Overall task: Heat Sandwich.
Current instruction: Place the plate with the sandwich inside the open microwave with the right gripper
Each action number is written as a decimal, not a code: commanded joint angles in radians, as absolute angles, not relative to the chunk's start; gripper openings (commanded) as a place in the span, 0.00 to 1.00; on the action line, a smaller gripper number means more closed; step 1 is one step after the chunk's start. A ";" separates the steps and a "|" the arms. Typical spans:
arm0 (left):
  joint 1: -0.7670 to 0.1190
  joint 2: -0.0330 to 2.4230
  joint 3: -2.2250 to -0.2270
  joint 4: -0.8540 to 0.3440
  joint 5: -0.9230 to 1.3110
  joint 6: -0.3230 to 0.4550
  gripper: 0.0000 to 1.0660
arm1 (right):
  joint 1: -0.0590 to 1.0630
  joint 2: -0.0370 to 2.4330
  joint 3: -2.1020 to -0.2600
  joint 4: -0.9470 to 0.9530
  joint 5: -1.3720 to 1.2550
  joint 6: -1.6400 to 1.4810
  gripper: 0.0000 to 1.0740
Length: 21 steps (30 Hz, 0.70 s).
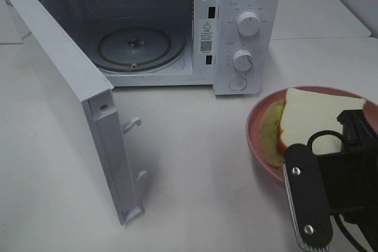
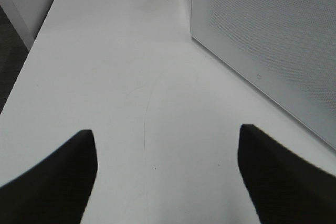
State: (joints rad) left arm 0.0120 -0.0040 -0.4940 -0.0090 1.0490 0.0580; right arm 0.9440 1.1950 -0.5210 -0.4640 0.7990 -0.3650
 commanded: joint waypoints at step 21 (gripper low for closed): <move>0.006 -0.026 -0.492 0.000 1.036 0.058 0.65 | 0.965 1.188 -0.523 -0.360 0.530 -0.892 0.00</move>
